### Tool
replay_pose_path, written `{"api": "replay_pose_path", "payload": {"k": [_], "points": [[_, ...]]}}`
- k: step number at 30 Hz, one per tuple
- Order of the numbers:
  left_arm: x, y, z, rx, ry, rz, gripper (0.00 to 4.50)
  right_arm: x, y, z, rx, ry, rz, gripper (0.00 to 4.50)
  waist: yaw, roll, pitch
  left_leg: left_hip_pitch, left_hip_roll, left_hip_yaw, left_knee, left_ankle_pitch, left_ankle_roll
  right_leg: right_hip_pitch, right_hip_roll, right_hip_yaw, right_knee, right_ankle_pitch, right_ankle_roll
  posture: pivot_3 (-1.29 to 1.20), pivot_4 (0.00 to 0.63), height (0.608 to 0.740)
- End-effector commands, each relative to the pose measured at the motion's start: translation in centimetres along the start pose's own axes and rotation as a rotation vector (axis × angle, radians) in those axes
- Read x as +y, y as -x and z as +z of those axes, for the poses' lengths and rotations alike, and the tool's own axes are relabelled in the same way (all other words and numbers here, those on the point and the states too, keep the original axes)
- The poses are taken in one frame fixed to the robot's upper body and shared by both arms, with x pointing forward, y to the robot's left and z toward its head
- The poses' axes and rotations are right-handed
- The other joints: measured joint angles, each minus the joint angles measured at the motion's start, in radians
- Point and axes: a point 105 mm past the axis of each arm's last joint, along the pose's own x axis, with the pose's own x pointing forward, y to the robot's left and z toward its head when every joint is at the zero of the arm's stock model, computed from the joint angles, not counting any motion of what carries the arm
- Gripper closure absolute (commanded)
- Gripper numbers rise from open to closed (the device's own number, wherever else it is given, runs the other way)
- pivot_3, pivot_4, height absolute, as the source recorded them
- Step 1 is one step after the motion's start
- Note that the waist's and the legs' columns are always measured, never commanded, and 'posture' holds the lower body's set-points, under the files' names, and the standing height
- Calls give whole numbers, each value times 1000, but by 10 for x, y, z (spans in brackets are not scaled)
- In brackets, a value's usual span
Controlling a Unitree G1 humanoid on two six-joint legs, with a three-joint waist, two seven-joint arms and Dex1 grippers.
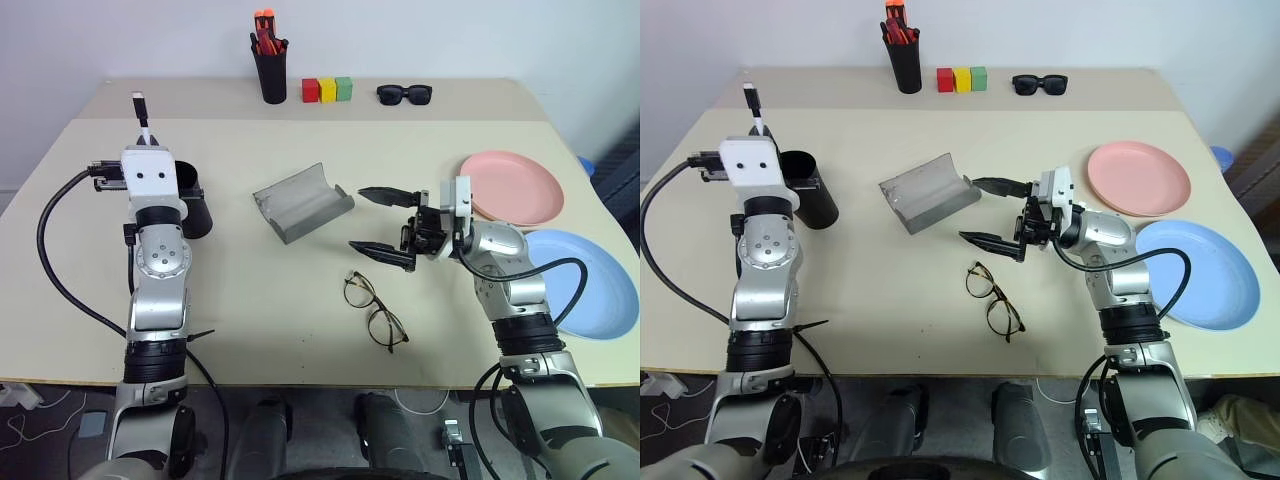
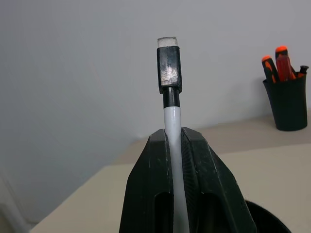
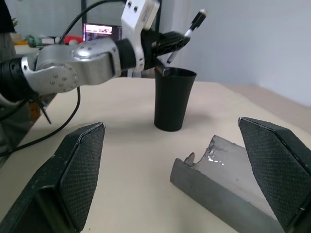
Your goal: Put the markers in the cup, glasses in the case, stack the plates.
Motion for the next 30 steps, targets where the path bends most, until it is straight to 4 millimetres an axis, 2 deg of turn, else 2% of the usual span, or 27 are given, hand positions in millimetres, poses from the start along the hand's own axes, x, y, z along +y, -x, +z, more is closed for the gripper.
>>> {"api": "replay_pose_path", "payload": {"k": [1, 3, 5, 6, 13, 16, 19, 23, 26, 28, 30], "points": [[2, 1, 12, -55, 0, 6, 4484, -2, 0, 13, -41, 39, -3, 0, 0, 0, 0, 0, 0, 0, 0, 0, 0, 0, 0, 0, 0, 0, 0, 0, 150, 740], [1, 1, 11, -53, 0, 7, 4484, -1, 1, 14, -41, 39, -3, 0, 0, 0, 0, 0, 0, 0, 0, 0, 0, 0, 0, 0, 0, 0, 0, 0, 150, 740], [1, 2, 11, -54, 3, 7, 3710, -1, 1, 15, -42, 42, -2, 0, 1, 0, 0, 0, 0, 0, 0, 0, 0, 0, 0, 0, 0, 0, 0, 0, 150, 740], [0, 2, 11, -54, 6, 6, 3483, -1, 1, 16, -42, 43, -1, 0, 1, 0, 0, 0, 0, 0, 0, 0, 0, 0, 0, 0, 0, 0, 0, 0, 150, 740], [-6, 6, 11, -56, 34, -18, 117, -3, -1, 18, -38, 49, -9, 0, 0, 0, 0, 0, 0, 0, 0, 0, 0, 0, 0, 0, 0, 0, 0, 0, 150, 740], [-10, 6, 17, -68, 72, -35, 48, -4, -1, 17, -30, 46, -19, 0, 1, 0, 0, 0, 0, 0, 0, 0, 0, 0, 0, 0, 0, 0, 0, 0, 150, 740], [-29, 3, 39, -77, 173, -161, 48, -7, 5, 13, 8, 32, -47, 0, 2, 0, 0, 0, 0, 0, 0, 0, 0, 0, 0, 0, 0, 0, 0, 0, 150, 740], [-74, 13, 64, -22, 236, -567, 48, -4, 17, 10, 51, 15, -80, 0, 5, 0, 0, -1, 0, 0, 1, 0, 0, 0, 0, 0, 0, 0, 0, 0, 150, 740], [-91, 25, 74, 4, 213, -778, 48, -2, 26, 11, 66, 13, -104, 0, -4, 0, 0, -1, 0, 0, 0, 0, 0, 0, 0, 0, -1, 0, 0, 0, 150, 740], [-106, 40, 74, 53, 155, -985, 48, 1, 37, 9, 88, 8, -132, 0, -9, 0, 0, 0, 0, 0, -1, 0, 0, 0, 0, 0, 0, 0, 0, 0, 150, 740], [-111, 46, 68, 129, 98, -1077, 48, 3, 47, 7, 107, 7, -159, 0, -12, 0, 0, 0, 0, 0, -1, 0, 0, 0, 1, 0, 1, 0, 0, 0, 150, 740]]}}
